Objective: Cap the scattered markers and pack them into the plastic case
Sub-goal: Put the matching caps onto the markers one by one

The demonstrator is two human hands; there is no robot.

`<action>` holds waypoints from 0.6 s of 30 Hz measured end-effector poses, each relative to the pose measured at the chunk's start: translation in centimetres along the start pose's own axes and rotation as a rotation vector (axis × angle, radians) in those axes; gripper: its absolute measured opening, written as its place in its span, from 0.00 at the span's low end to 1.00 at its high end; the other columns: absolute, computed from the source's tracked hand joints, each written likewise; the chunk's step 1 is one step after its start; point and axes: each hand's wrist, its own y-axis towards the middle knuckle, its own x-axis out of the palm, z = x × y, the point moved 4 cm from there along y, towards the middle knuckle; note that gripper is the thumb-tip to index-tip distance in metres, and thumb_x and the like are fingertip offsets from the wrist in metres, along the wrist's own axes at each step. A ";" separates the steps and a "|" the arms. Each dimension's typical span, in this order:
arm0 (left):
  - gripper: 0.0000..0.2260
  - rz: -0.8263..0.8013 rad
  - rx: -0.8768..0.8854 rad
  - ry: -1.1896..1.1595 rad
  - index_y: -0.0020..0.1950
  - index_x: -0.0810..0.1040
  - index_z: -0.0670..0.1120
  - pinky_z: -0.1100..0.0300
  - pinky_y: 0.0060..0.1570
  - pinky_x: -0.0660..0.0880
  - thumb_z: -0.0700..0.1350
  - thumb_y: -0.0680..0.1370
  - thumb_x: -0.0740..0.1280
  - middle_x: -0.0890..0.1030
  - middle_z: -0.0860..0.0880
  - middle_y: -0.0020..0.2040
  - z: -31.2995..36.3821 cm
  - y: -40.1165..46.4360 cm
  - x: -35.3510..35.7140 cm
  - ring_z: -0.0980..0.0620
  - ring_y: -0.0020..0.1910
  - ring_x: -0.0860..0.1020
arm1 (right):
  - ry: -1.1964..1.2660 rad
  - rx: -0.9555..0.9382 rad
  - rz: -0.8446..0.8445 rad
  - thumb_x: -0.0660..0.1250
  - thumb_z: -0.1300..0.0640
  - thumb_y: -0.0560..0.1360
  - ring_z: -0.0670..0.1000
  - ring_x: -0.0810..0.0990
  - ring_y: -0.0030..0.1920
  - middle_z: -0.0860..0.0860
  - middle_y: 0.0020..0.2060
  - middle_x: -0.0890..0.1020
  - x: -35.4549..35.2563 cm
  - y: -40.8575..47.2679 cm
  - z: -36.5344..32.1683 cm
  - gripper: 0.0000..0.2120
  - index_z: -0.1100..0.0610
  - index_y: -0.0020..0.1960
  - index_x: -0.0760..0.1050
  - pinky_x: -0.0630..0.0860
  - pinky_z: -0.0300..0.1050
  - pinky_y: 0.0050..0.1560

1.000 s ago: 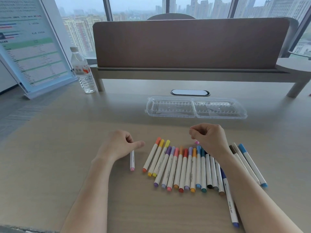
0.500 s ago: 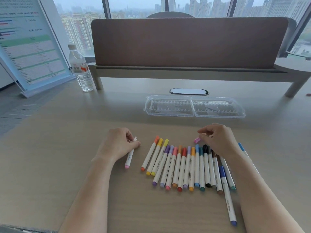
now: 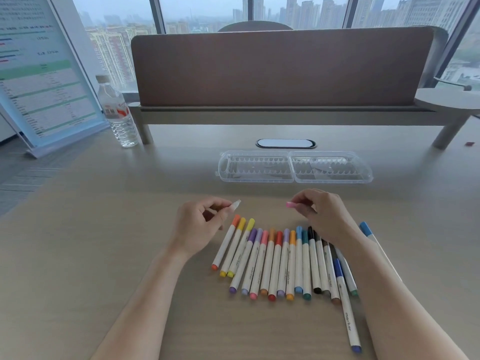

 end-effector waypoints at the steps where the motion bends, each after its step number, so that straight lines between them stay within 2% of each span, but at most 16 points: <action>1: 0.02 -0.014 -0.008 -0.019 0.45 0.85 0.53 0.63 0.35 0.76 0.46 0.76 0.74 0.83 0.54 0.33 0.1 0.0 0.3 0.54 0.30 0.81 | 0.039 -0.031 0.002 0.72 0.52 0.75 0.41 0.78 0.38 0.42 0.38 0.82 -0.1 -0.2 -0.8 0.05 0.52 0.47 0.83 0.72 0.29 0.39; 6: 0.03 -0.054 -0.014 -0.095 0.43 0.84 0.52 0.64 0.34 0.75 0.48 0.72 0.77 0.84 0.57 0.35 0.5 -0.2 1.2 0.56 0.31 0.79 | 0.148 -0.116 -0.022 0.73 0.62 0.75 0.32 0.78 0.40 0.34 0.37 0.80 0.5 -1.2 -3.5 0.04 0.56 0.50 0.83 0.71 0.25 0.40; 12: 0.07 -0.073 0.028 -0.134 0.45 0.85 0.46 0.70 0.33 0.71 0.47 0.71 0.77 0.83 0.58 0.35 1.0 -0.5 1.6 0.60 0.30 0.77 | 0.165 -0.140 -0.025 0.74 0.61 0.75 0.34 0.78 0.39 0.37 0.37 0.81 0.7 -1.4 -4.2 0.05 0.55 0.50 0.84 0.71 0.26 0.40; 18: 0.07 -0.113 0.056 -0.166 0.45 0.86 0.47 0.68 0.32 0.71 0.47 0.70 0.77 0.82 0.55 0.34 1.1 -0.7 1.8 0.58 0.30 0.74 | 0.164 -0.186 -0.009 0.74 0.62 0.74 0.33 0.77 0.40 0.36 0.38 0.80 0.9 -1.4 -4.6 0.06 0.54 0.49 0.84 0.69 0.25 0.41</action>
